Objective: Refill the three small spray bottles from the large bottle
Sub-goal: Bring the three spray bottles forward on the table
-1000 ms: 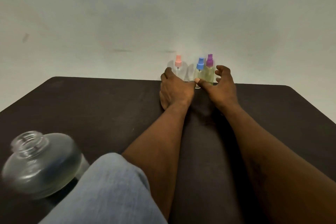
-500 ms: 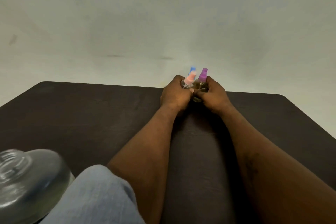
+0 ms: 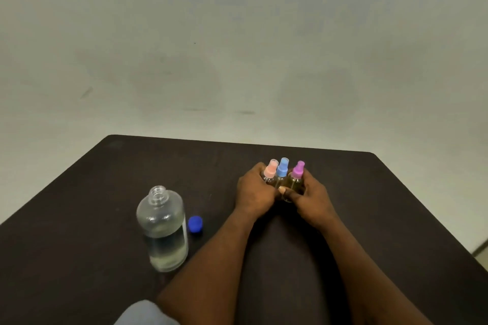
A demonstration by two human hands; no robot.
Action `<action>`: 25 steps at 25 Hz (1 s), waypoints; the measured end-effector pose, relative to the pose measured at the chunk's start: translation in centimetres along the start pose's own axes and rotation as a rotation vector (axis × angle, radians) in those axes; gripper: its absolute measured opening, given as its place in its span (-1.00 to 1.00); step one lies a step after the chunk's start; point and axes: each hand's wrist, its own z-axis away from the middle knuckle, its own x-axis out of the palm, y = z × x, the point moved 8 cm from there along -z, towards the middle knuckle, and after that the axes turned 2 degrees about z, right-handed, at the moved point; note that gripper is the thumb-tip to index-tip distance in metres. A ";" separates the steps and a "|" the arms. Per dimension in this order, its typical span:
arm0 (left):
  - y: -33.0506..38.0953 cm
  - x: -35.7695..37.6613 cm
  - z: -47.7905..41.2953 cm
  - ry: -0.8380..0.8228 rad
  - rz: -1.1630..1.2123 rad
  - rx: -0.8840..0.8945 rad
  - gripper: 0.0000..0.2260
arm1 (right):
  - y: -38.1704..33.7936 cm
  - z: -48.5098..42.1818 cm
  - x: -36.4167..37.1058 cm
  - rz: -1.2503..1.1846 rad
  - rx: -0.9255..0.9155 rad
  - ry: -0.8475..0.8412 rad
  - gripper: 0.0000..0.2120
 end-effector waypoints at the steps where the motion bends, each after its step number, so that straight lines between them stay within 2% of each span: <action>1: 0.1 -0.3 1.6 -0.009 -0.011 0.005 -0.71 | -0.4 1.7 0.0 0.002 0.006 0.002 -0.56; 9: 0.0 -3.5 13.0 -0.130 0.004 0.008 -0.55 | -3.1 13.1 0.5 0.025 0.032 0.008 -0.56; 13: 0.0 -4.9 16.4 -0.199 0.050 0.008 -0.63 | -3.7 16.3 0.8 0.068 0.027 0.035 -0.57; 17: 0.1 -5.7 17.6 -0.189 0.042 0.040 -0.73 | -4.2 17.6 0.9 0.089 0.017 0.057 -0.50; 20: -0.2 -5.7 17.0 -0.180 0.024 0.056 -0.73 | -4.4 17.6 0.7 0.108 0.000 0.068 -0.45; 25: -0.6 -5.0 16.6 -0.178 -0.006 0.106 -0.74 | -4.0 17.4 0.2 0.133 0.010 0.136 -0.49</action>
